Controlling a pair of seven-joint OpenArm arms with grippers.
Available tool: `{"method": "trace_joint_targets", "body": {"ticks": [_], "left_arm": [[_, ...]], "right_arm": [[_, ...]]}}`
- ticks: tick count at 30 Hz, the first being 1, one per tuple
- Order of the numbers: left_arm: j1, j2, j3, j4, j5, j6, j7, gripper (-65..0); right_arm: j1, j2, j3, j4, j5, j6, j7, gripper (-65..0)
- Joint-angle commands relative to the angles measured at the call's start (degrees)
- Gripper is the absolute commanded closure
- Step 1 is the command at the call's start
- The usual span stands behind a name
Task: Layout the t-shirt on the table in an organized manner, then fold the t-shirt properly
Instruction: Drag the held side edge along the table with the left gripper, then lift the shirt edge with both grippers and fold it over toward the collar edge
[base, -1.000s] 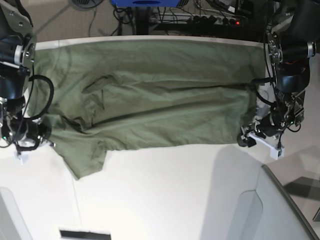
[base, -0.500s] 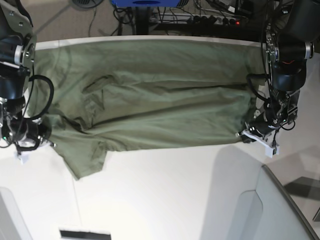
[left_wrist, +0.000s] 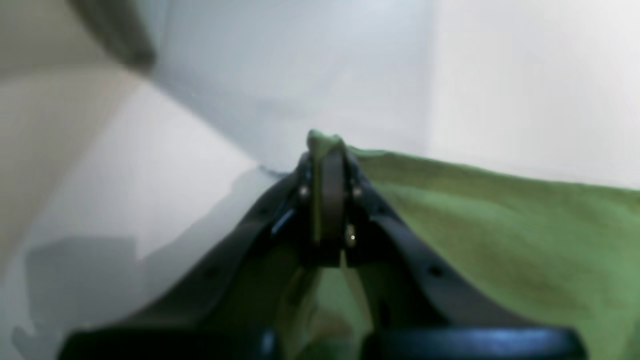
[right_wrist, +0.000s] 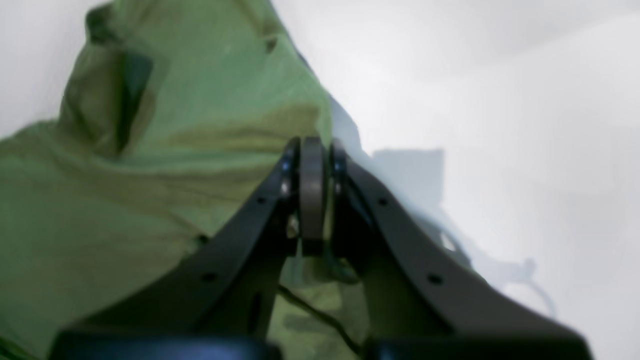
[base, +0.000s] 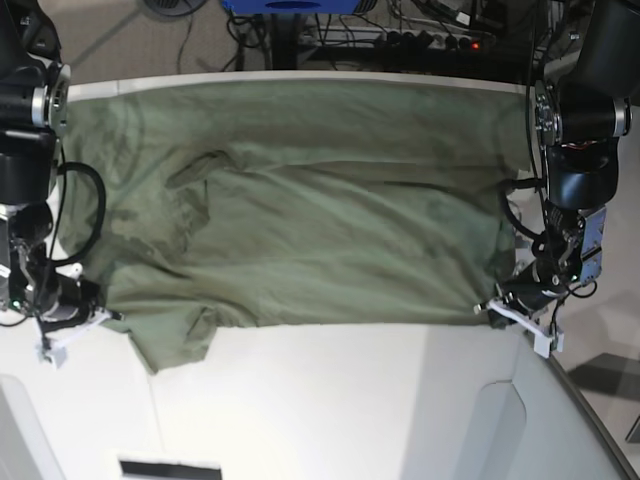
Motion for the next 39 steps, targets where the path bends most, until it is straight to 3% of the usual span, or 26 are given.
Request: {"method": "trace_joint_targets", "body": {"ticks": [1, 8, 13, 25, 37, 39], "left_arm": [[-1.40, -0.91, -0.16, 1.91, -0.25, -0.17, 0.45, 0.0], [-1.14, -1.00, -0.42, 7.80, -0.25, -0.17, 4.32, 0.0], [-1.05, -1.79, -0.51, 7.80, -0.25, -0.17, 4.40, 0.0], [1.59, -1.88, -0.16, 8.76, -0.25, -0.17, 4.67, 0.0], [12.23, -3.11, -0.69, 26.96, -0.60, -0.17, 17.06, 0.0], [14.07, -3.37, -0.69, 29.86, -0.60, -0.17, 19.00, 0.0]], "right_arm": [[2.17, 1.00, -0.02, 1.19, 0.52, 0.15, 1.15, 0.0], [3.93, 1.88, -0.11, 1.28, 0.52, 0.33, 2.29, 0.0], [3.93, 2.84, -0.11, 1.28, 0.52, 0.41, 5.64, 0.0], [1.99, 2.93, -0.11, 0.75, 0.52, 0.41, 5.55, 0.0], [-1.97, 3.02, -0.11, 1.98, 0.61, 0.41, 5.46, 0.0], [-3.11, 3.02, 0.25, 3.65, 0.69, 0.41, 3.35, 0.0]]}}
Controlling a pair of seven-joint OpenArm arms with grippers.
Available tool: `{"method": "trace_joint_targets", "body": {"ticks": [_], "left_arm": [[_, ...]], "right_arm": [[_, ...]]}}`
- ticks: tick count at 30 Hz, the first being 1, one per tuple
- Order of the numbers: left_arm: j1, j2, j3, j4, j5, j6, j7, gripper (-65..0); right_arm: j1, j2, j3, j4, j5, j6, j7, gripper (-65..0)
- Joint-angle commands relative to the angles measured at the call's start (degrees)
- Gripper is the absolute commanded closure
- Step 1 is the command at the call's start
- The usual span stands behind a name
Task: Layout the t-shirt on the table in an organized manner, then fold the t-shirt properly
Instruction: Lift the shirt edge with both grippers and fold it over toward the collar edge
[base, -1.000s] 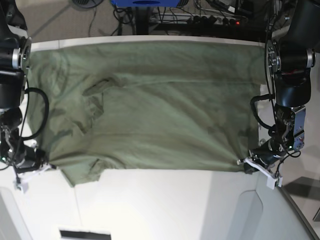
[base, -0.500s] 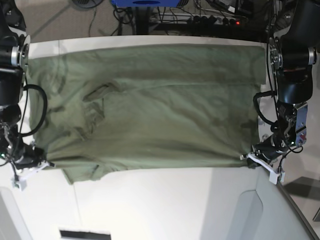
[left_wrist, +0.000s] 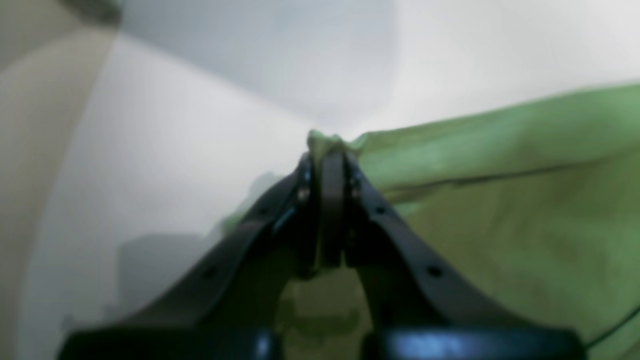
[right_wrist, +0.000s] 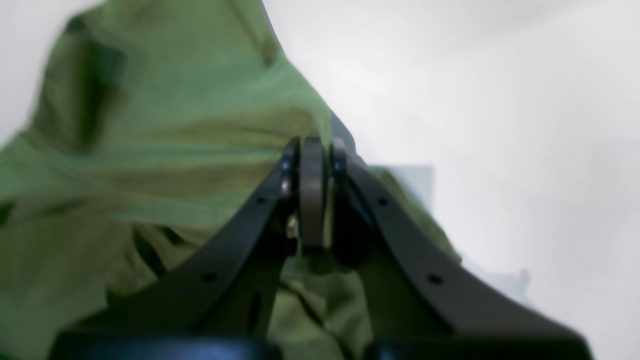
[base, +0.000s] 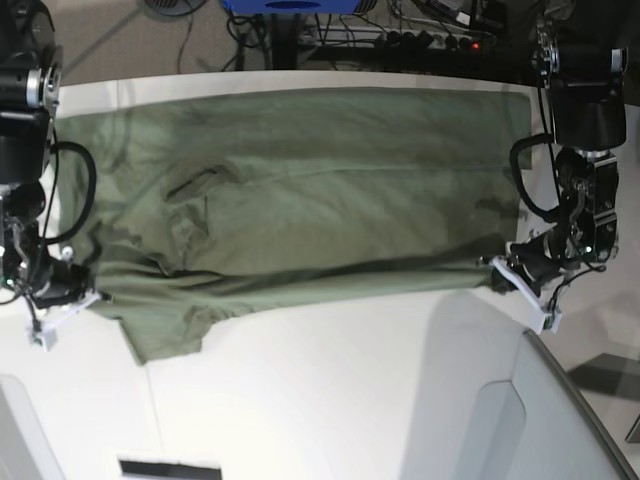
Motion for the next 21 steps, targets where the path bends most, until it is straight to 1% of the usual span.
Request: {"method": "trace_joint_targets", "body": {"ticks": [1, 5, 7, 11, 15, 17, 18, 20, 21], "left_arm": [[-0.46, -0.93, -0.27, 2.48, -0.56, -0.28, -0.23, 0.0], [2.62, -0.93, -0.27, 6.09, -0.38, -0.28, 2.14, 0.0], [4.29, -0.93, -0.27, 7.67, -0.38, -0.28, 3.11, 0.0], [7.19, -0.93, -0.27, 9.43, -0.38, -0.28, 3.37, 0.0], [8.69, -0.84, -0.27, 9.25, -0.30, -0.28, 3.11, 0.0], [8.77, -0.57, -0.27, 9.25, -0.30, -0.28, 3.11, 0.0], [9.13, -0.57, -0.27, 9.34, -0.30, -0.28, 3.11, 0.0], [9.39, -0.49, -0.27, 9.69, -0.30, -0.19, 3.11, 0.0], [9.39, -0.49, -0.27, 9.69, -0.30, -0.19, 3.11, 0.0]], "right_arm": [[1.15, 1.07, 0.44, 2.37, 0.58, 0.02, -0.51, 0.0], [-0.69, 0.99, 0.71, 6.41, 0.76, -0.15, -4.90, 0.0], [-1.57, 0.72, 2.20, 7.29, 0.76, -0.24, -6.57, 0.0], [-3.16, 0.28, 6.86, 7.56, 0.67, -0.24, -8.95, 0.0], [-4.04, 0.19, 8.09, 7.29, 0.67, -0.51, -11.58, -0.6], [-4.04, -0.16, 8.09, 7.47, 0.76, -0.51, -14.13, -5.7], [-4.04, -0.51, 8.27, 7.73, 0.76, -0.51, -15.36, -9.5], [-3.95, -0.86, 9.23, 9.05, 0.76, -0.51, -18.18, -19.1], [-4.04, -0.95, 9.76, 10.37, 0.76, -0.51, -19.14, -22.5]]}}
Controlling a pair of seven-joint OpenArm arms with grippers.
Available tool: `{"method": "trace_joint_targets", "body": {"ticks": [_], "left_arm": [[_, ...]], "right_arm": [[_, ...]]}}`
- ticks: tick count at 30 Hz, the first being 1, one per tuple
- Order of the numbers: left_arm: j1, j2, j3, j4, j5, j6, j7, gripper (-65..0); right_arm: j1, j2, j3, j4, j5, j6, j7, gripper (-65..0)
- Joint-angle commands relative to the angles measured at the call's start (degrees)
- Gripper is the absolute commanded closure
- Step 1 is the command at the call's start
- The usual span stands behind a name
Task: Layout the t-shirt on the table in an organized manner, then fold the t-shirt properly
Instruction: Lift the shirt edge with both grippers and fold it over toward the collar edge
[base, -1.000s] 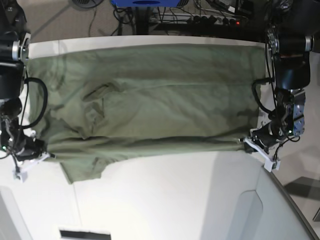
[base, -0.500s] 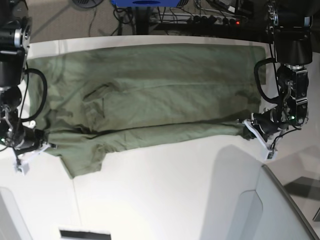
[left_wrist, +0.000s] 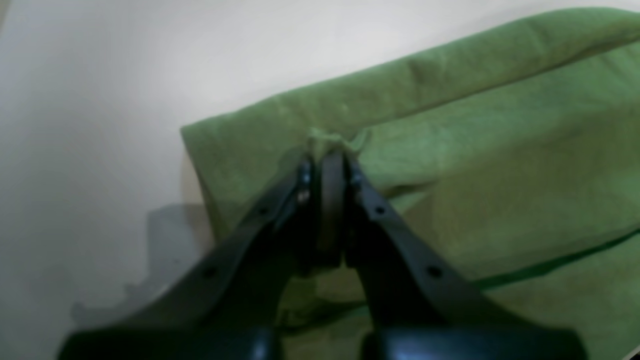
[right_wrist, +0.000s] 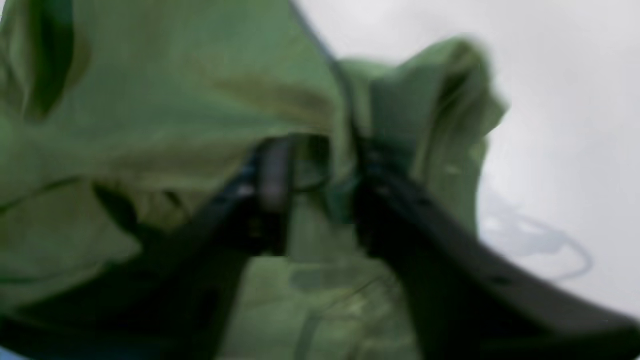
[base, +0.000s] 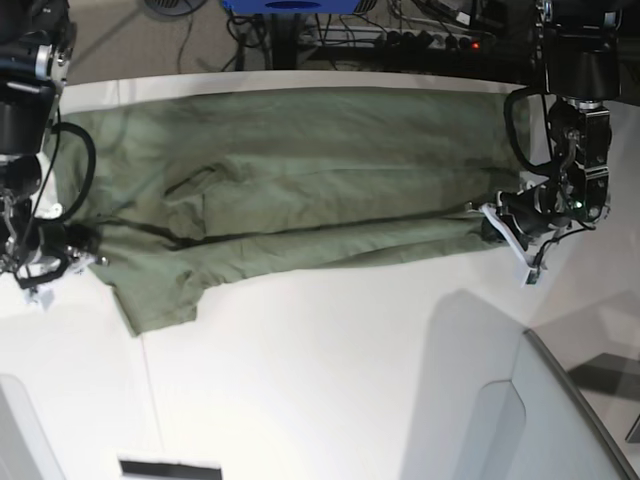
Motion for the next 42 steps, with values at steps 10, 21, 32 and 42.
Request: {"method": "trace_joint_targets", "body": {"ticks": [10, 21, 32, 42], "left_arm": [[-0.69, -0.84, -0.31, 0.91, -0.45, -0.08, -0.94, 0.0], [-0.69, -1.01, -0.31, 0.73, -0.45, -0.08, -1.02, 0.0], [-0.69, -0.84, -0.31, 0.64, -0.45, -0.08, -1.02, 0.0], [-0.69, -0.84, -0.31, 0.64, -0.45, -0.08, -1.02, 0.0]], "right_arm": [[3.52, 0.60, -2.41, 10.92, 0.12, 0.33, -0.02, -33.8], [13.19, 2.53, -14.45, -17.56, -0.40, 0.24, 12.90, -29.3], [13.10, 2.53, -14.80, -17.74, -0.40, 0.24, 12.99, -10.8], [13.19, 2.27, -14.45, -17.30, -3.83, 0.15, 12.99, 0.0]]}}
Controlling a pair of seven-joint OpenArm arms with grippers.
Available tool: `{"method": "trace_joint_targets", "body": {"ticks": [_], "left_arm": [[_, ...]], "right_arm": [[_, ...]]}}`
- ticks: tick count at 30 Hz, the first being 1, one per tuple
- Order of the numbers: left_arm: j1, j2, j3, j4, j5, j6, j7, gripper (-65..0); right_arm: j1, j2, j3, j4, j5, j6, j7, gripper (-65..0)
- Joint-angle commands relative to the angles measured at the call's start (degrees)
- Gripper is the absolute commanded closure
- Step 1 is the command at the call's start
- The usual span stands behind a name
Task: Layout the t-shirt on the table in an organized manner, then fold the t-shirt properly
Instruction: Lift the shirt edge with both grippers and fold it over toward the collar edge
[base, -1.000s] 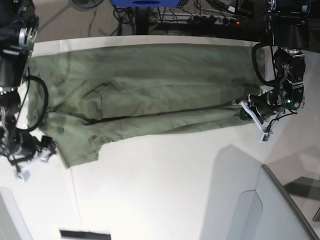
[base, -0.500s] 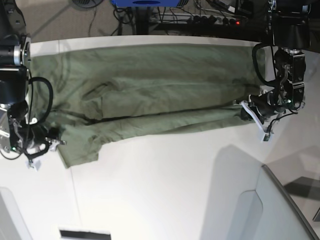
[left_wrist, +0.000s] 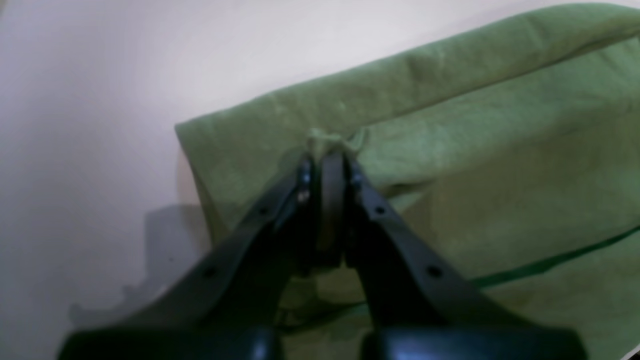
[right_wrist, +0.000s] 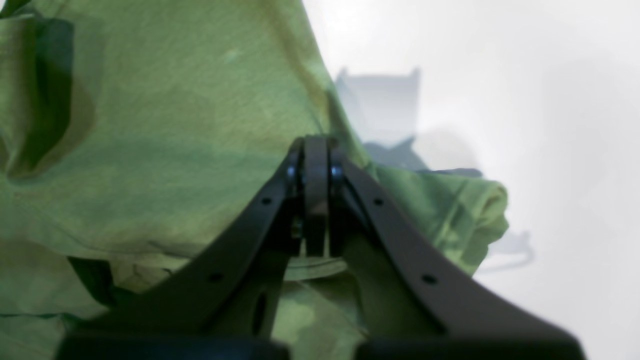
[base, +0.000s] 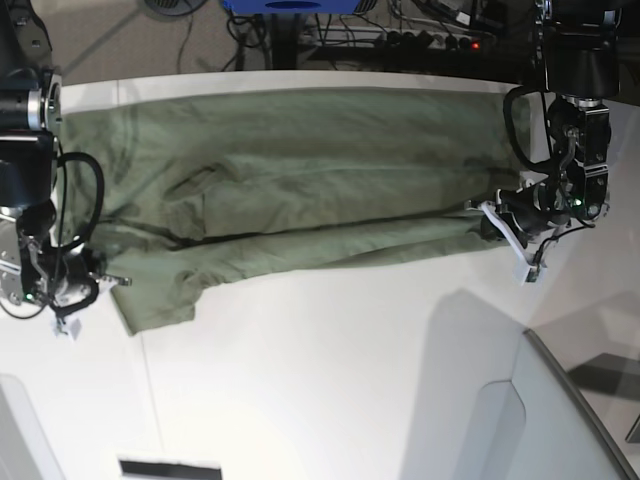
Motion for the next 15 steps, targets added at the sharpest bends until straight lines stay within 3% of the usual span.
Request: {"method": "trace_joint_targets", "body": {"ticks": [1, 15], "left_arm": [[-1.10, -0.81, -0.31, 0.79, -0.30, -0.08, -0.80, 0.0], [-3.48, -1.17, -0.40, 1.67, -0.47, -0.08, -0.45, 0.0]], "right_arm": [[1.95, 0.76, 0.35, 1.81, -0.01, 0.09, 0.38, 0.0], [3.09, 0.94, -0.01, 14.12, -0.10, 0.17, -2.09, 0.0]]}}
